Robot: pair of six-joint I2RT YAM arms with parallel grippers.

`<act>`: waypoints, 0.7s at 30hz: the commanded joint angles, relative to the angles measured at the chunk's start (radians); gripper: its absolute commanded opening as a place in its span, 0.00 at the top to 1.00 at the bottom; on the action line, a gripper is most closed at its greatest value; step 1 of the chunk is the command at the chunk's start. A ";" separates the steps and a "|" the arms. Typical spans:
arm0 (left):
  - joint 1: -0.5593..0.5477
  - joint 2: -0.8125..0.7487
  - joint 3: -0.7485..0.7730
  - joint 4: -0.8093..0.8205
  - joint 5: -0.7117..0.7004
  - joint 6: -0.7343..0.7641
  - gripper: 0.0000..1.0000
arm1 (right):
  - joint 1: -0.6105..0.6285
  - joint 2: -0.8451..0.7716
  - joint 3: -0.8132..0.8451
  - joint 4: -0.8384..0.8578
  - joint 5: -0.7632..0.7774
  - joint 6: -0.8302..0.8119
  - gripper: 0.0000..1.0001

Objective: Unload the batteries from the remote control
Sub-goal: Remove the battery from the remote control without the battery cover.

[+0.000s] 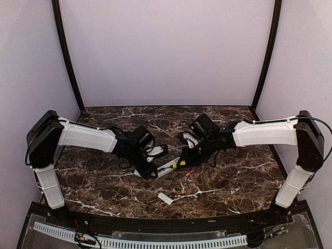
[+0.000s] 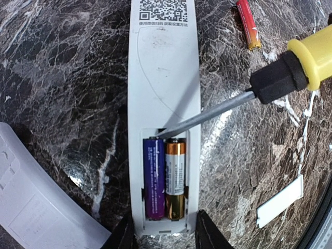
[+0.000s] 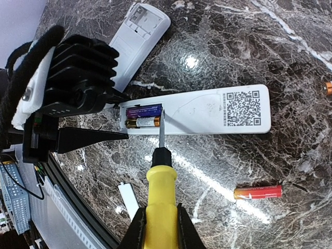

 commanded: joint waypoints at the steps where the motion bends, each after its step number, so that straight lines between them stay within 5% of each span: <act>1: -0.010 0.023 0.004 -0.006 -0.014 0.011 0.73 | -0.009 0.023 -0.045 0.096 -0.042 0.019 1.00; 21: -0.023 0.049 -0.005 -0.007 -0.030 0.031 0.76 | -0.097 0.014 -0.241 0.517 -0.344 0.112 1.00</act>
